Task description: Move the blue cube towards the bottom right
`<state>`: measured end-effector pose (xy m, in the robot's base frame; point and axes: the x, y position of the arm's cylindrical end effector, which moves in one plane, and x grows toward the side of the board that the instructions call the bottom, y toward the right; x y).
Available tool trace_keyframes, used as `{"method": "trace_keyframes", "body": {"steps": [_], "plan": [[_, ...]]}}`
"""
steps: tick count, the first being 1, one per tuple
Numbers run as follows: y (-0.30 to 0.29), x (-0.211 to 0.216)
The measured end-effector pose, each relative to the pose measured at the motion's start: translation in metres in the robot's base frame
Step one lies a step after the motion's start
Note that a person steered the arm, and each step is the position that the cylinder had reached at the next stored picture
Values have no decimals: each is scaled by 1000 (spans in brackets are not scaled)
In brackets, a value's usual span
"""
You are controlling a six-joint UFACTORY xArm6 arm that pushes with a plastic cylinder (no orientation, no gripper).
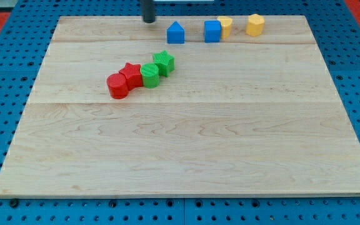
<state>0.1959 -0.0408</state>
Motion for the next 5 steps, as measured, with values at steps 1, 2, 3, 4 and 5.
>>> {"method": "trace_keyframes", "body": {"steps": [1, 2, 3, 4, 5], "plan": [[71, 12], [117, 49], [136, 103], [177, 138], [207, 206]]}}
